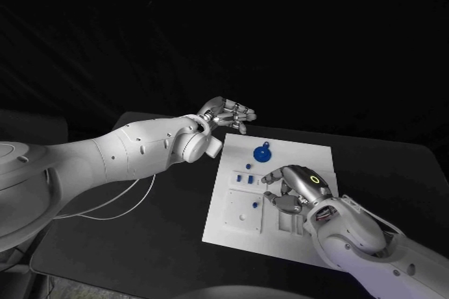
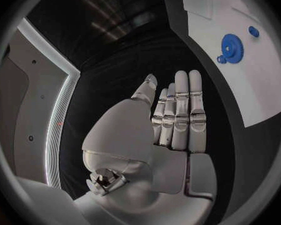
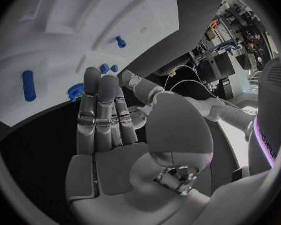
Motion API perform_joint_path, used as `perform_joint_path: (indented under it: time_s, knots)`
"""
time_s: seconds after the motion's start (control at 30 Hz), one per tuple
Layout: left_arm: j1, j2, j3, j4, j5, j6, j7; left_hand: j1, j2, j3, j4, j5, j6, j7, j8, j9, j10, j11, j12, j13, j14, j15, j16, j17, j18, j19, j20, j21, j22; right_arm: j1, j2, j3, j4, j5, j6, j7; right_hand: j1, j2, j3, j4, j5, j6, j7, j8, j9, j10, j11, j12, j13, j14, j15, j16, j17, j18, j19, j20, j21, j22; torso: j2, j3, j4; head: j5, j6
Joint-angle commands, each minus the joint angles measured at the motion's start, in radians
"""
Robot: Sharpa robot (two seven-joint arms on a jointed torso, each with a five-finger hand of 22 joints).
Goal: Assemble the parts on the task board
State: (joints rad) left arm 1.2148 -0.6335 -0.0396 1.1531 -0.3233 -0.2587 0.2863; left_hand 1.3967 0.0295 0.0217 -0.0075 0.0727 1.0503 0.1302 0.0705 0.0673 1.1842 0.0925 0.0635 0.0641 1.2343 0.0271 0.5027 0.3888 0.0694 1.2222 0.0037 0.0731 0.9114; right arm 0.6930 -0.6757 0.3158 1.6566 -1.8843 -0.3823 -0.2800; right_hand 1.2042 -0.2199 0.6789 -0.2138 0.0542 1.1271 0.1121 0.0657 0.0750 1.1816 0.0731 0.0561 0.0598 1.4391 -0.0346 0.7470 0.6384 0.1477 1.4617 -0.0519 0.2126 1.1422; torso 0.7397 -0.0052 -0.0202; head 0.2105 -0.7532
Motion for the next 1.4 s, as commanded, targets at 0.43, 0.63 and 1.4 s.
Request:
perform_joint_path:
  time_s: [0.43,0.63,1.4]
  knots:
    - [0.0,-0.015,0.001,0.005,-0.003,-0.006,0.029,-0.003,0.0,-0.002,0.001,0.002,-0.003,0.0,0.003,0.0,-0.004,0.001,0.001,-0.001,-0.007,-0.001,0.004,-0.001,0.006,-0.005,0.002,-0.001,-0.001,0.003,-0.092,0.098,-0.053,0.118,0.14,0.018,0.005,0.003,-0.051,-0.004,-0.005,-0.009,-0.001,-0.004,0.0,-0.014,0.007,0.001,0.0,-0.004,0.006,-0.002,-0.003,0.008,0.024,0.002,-0.027,-0.007,0.0,-0.0008,0.0008,-0.036,0.02]
    - [0.0,-0.016,0.001,0.005,-0.003,-0.006,0.03,-0.003,-0.001,-0.002,0.0,0.002,-0.005,0.001,0.001,0.0,-0.004,0.001,0.001,-0.001,-0.006,-0.001,0.004,-0.001,0.006,-0.005,0.002,0.0,0.0,0.003,-0.1,0.102,-0.073,0.072,0.167,0.0,0.032,-0.003,-0.147,0.01,-0.007,-0.085,-0.011,-0.003,-0.009,-0.101,0.024,0.004,0.001,-0.011,0.016,-0.013,-0.01,0.01,0.02,0.011,-0.049,-0.025,0.001,-0.0001,0.0024,-0.042,0.02]
    - [-0.003,-0.014,0.0,-0.001,-0.003,0.002,0.029,-0.003,0.001,-0.001,-0.001,0.002,-0.006,0.001,0.003,0.0,-0.005,0.001,0.001,-0.001,-0.007,-0.001,0.004,-0.001,0.006,-0.005,0.002,0.0,0.001,0.004,-0.088,0.103,-0.11,0.009,0.205,-0.01,0.029,0.032,-0.025,0.013,-0.006,-0.017,-0.009,0.004,-0.004,0.056,-0.015,0.005,0.002,-0.001,-0.004,0.001,-0.001,0.0,0.035,-0.007,-0.035,-0.004,0.001,-0.002,0.0043,-0.055,0.014]
